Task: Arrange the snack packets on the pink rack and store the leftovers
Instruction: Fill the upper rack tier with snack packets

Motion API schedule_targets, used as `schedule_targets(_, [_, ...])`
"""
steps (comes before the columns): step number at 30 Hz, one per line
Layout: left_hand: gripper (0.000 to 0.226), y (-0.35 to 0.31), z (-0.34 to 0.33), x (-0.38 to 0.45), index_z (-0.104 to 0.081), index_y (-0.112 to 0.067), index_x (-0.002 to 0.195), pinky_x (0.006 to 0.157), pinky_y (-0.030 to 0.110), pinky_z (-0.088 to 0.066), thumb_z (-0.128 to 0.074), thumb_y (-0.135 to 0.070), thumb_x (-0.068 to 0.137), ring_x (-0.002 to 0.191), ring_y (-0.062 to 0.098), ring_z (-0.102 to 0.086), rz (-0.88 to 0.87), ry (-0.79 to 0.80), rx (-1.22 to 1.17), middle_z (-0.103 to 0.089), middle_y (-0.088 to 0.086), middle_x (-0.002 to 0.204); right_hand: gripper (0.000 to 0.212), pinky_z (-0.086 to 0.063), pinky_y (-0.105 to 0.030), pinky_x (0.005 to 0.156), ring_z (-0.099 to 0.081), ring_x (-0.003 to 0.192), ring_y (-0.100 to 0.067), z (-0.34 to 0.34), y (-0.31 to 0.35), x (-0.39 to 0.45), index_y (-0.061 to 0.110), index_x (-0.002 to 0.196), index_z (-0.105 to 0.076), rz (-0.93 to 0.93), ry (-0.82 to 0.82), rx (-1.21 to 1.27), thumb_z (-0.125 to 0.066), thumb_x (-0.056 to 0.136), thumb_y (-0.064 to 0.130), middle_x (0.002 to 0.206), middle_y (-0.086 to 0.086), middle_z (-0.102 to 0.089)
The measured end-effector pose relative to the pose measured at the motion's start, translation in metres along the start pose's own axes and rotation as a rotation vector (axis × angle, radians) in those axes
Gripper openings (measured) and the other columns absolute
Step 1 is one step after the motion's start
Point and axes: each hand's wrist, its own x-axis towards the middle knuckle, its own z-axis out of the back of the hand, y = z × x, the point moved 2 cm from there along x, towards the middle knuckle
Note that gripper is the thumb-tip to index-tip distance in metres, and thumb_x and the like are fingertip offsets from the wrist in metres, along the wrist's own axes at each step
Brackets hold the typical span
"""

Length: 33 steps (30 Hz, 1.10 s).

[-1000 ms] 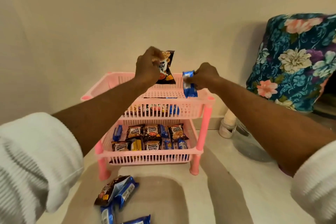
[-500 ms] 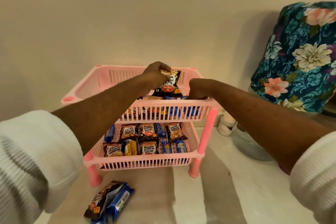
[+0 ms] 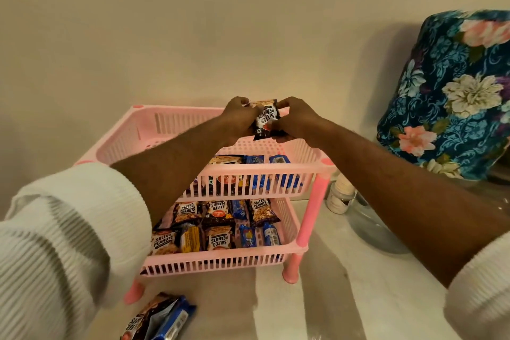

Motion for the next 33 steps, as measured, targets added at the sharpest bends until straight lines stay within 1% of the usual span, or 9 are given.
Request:
schedule_targets(3, [0.055, 0.005, -0.001, 0.003, -0.031, -0.02, 0.149, 0.091, 0.039, -0.052, -0.053, -0.022, 0.1, 0.113, 0.03, -0.056, -0.069, 0.036, 0.417, -0.049, 0.015, 0.14, 0.034, -0.063, -0.042, 0.076, -0.073, 0.094, -0.033, 0.002, -0.011, 0.015, 0.003, 0.114, -0.058, -0.088, -0.011, -0.048, -0.075, 0.084, 0.002, 0.114, -0.021, -0.068])
schedule_targets(6, [0.039, 0.011, 0.001, 0.008, -0.048, -0.016, 0.139, 0.085, 0.031, -0.043, -0.05, -0.014, 0.1, 0.113, 0.024, -0.051, -0.135, 0.104, 0.737, -0.05, 0.01, 0.14, 0.036, -0.062, -0.04, 0.075, -0.073, 0.097, -0.034, -0.005, -0.02, 0.03, -0.004, 0.12, -0.059, -0.177, 0.027, -0.078, -0.072, 0.087, 0.002, 0.113, -0.023, -0.068])
schedule_targets(9, [0.043, 0.016, 0.007, 0.012, -0.049, -0.015, 0.141, 0.092, 0.028, -0.037, -0.05, -0.007, 0.099, 0.129, 0.026, -0.046, -0.143, 0.144, 0.927, -0.046, 0.007, 0.147, 0.03, -0.063, -0.04, 0.073, -0.073, 0.081, -0.029, -0.017, -0.025, 0.041, -0.004, 0.112, -0.064, -0.155, 0.092, -0.434, -0.073, 0.09, 0.014, 0.093, -0.016, -0.071])
schedule_targets(12, [0.046, 0.018, 0.02, 0.013, -0.045, -0.014, 0.144, 0.099, 0.028, -0.035, -0.049, -0.007, 0.099, 0.136, 0.026, -0.041, -0.163, 0.122, 1.019, -0.042, 0.006, 0.151, 0.033, -0.055, -0.033, 0.066, -0.065, 0.08, -0.024, -0.024, -0.024, 0.045, 0.004, 0.108, -0.067, 0.127, 0.059, -0.993, -0.075, 0.085, 0.025, 0.092, -0.007, -0.068])
schedule_targets(14, [0.042, 0.019, 0.029, 0.014, -0.048, -0.012, 0.142, 0.106, 0.031, -0.035, -0.049, -0.011, 0.1, 0.136, 0.025, -0.043, -0.16, 0.13, 1.061, -0.045, 0.006, 0.15, 0.03, -0.056, -0.035, 0.077, -0.065, 0.092, -0.025, -0.026, -0.023, 0.05, 0.009, 0.111, -0.07, 0.337, -0.067, -1.109, -0.072, 0.083, 0.02, 0.108, -0.009, -0.069])
schedule_targets(17, [0.039, 0.022, 0.038, 0.011, -0.054, -0.009, 0.137, 0.109, 0.034, -0.035, -0.051, -0.018, 0.1, 0.132, 0.026, -0.048, -0.132, 0.182, 1.109, -0.052, 0.007, 0.144, 0.027, -0.056, -0.038, 0.089, -0.066, 0.102, -0.026, -0.033, -0.024, 0.056, 0.014, 0.109, -0.075, 0.405, 0.018, -1.131, -0.071, 0.083, 0.012, 0.114, -0.007, -0.072])
schedule_targets(23, [0.036, 0.026, 0.037, -0.001, -0.059, -0.007, 0.133, 0.105, 0.034, -0.039, -0.052, -0.018, 0.1, 0.127, 0.026, -0.053, -0.134, 0.236, 1.125, -0.058, 0.008, 0.139, 0.029, -0.054, -0.032, 0.084, -0.064, 0.106, -0.025, -0.032, -0.029, 0.059, 0.015, 0.112, -0.075, 0.321, 0.171, -1.059, -0.073, 0.084, 0.007, 0.121, -0.007, -0.069])
schedule_targets(27, [0.033, 0.019, 0.039, -0.013, -0.061, -0.008, 0.131, 0.103, 0.032, -0.04, -0.049, -0.016, 0.101, 0.127, 0.026, -0.053, -0.193, 0.173, 1.09, -0.058, 0.008, 0.138, 0.04, -0.048, -0.035, 0.099, -0.056, 0.12, -0.026, -0.02, -0.032, 0.051, 0.014, 0.123, -0.067, 0.294, 0.215, -1.026, -0.076, 0.084, 0.011, 0.133, -0.007, -0.059])
schedule_targets(33, [0.026, 0.013, 0.04, -0.047, -0.068, -0.017, 0.12, 0.086, 0.025, -0.04, -0.054, -0.017, 0.099, 0.107, 0.014, -0.057, -0.333, 0.071, 0.931, -0.066, 0.002, 0.126, 0.03, -0.046, -0.028, 0.091, -0.063, 0.111, -0.02, 0.001, -0.009, 0.012, 0.015, 0.12, -0.068, 0.484, -0.063, -0.76, -0.068, 0.09, 0.011, 0.123, -0.006, -0.067])
